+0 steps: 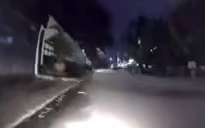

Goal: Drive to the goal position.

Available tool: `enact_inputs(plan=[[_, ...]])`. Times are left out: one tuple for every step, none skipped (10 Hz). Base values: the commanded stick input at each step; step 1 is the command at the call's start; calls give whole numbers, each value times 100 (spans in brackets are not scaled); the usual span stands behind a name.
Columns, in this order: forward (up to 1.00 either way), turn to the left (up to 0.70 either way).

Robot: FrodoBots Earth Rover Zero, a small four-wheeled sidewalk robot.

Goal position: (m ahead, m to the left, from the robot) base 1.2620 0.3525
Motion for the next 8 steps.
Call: enact_inputs(plan=[[50, 0], [50, -3], [50, -10], [50, -17], [50, -24], [50, -31], [50, -38], [50, -45]])
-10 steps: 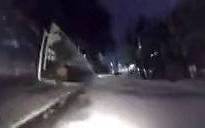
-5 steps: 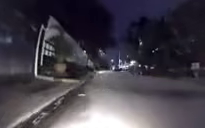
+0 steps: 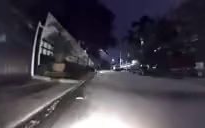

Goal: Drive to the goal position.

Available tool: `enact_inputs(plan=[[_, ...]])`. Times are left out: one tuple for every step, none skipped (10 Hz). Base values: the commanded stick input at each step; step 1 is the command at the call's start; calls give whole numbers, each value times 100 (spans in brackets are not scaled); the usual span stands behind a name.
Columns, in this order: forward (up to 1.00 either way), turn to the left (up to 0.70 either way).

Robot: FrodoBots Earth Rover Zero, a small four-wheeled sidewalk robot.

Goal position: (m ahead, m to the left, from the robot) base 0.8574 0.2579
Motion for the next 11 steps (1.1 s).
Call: enact_inputs(plan=[[50, -47], [50, -36], [50, -25], [50, -14], [50, -3], [50, 0], [50, 0], [50, 0], [50, 0], [50, 0], [50, 0]])
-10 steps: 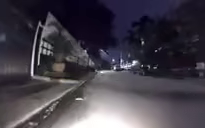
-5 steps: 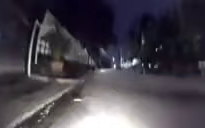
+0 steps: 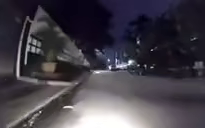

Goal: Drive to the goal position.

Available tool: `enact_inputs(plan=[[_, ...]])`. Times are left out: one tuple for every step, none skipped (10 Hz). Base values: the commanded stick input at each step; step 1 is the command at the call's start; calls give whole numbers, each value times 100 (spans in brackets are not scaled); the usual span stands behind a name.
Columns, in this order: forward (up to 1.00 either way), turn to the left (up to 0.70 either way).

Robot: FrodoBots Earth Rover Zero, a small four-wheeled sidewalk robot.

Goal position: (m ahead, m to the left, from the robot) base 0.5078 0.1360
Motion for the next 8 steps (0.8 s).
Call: enact_inputs(plan=[[50, 0], [50, 0], [50, 0], [48, 0], [33, 0], [19, 0], [5, 0], [0, 0]])
